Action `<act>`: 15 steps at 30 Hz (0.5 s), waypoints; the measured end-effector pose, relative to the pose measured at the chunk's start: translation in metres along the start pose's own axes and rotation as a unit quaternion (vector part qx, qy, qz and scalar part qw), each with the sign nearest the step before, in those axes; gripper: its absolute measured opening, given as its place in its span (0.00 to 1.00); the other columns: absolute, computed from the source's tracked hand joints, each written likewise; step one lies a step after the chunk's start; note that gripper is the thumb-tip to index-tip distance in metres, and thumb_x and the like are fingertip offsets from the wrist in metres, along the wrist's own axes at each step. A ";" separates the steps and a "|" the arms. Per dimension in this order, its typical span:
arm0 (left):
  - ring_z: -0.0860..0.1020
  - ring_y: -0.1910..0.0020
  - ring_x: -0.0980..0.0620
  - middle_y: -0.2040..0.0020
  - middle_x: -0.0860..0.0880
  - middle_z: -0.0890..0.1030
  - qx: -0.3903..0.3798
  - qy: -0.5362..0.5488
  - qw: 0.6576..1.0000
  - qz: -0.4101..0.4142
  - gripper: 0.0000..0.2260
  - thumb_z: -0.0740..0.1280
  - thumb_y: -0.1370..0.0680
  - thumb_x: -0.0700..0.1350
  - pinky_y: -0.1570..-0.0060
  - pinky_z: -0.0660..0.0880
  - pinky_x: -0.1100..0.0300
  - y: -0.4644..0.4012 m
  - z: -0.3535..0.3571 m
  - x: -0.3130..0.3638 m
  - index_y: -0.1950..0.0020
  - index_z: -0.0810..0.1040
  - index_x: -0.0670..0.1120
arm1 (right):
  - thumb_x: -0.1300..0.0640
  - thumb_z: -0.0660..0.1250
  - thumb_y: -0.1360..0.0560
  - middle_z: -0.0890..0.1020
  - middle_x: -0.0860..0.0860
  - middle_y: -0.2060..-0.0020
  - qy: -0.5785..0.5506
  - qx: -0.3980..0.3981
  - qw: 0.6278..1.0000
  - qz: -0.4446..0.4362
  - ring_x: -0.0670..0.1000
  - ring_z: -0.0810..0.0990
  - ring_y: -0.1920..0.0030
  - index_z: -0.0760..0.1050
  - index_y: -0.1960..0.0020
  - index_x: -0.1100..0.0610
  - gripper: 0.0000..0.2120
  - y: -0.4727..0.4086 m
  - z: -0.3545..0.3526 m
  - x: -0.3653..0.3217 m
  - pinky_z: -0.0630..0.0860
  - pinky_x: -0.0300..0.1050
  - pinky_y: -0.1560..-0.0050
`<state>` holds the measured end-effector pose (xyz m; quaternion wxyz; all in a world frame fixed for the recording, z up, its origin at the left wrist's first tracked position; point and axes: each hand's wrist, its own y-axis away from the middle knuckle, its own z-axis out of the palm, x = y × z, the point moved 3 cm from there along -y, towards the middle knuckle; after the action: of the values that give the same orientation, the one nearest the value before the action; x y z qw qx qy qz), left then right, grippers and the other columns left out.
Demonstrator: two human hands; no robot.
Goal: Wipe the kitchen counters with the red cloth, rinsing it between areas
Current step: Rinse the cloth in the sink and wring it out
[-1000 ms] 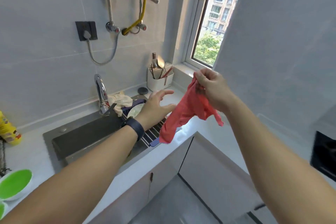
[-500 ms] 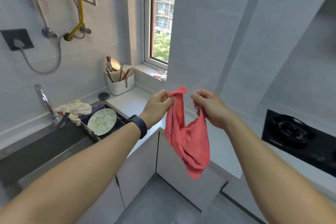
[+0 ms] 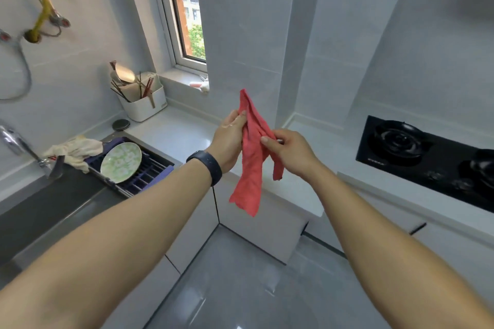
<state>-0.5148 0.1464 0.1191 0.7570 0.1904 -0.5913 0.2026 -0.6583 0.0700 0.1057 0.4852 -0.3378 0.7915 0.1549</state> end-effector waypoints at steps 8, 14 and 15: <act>0.82 0.36 0.50 0.34 0.50 0.82 -0.145 -0.077 0.982 -0.096 0.25 0.72 0.21 0.57 0.36 0.78 0.48 0.038 0.011 -0.048 0.27 0.70 0.51 | 0.49 0.72 0.21 0.87 0.48 0.60 -0.026 0.078 0.997 -0.007 0.46 0.84 0.59 0.87 0.52 0.50 0.07 0.006 -0.011 -0.010 0.80 0.48 0.52; 0.75 0.64 0.50 0.63 0.48 0.78 -0.016 -0.134 0.990 -0.024 0.09 0.62 0.21 0.38 0.61 0.73 0.55 0.030 0.018 -0.033 0.60 0.77 0.46 | 0.47 0.67 0.17 0.85 0.46 0.63 0.048 0.024 0.998 -0.025 0.42 0.77 0.63 0.86 0.51 0.48 0.11 0.007 -0.053 -0.034 0.72 0.44 0.56; 0.71 0.67 0.50 0.66 0.49 0.74 -0.023 -0.149 0.988 -0.024 0.10 0.62 0.23 0.39 0.64 0.68 0.56 0.028 0.018 -0.029 0.64 0.73 0.48 | 0.46 0.66 0.17 0.83 0.42 0.65 0.080 0.049 0.995 -0.030 0.41 0.76 0.64 0.85 0.53 0.46 0.12 0.005 -0.065 -0.039 0.72 0.44 0.57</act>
<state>-0.5504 0.1580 0.0967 0.6692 0.2152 -0.6973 0.1399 -0.6926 0.0512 0.1702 0.4406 -0.3485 0.8240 0.0739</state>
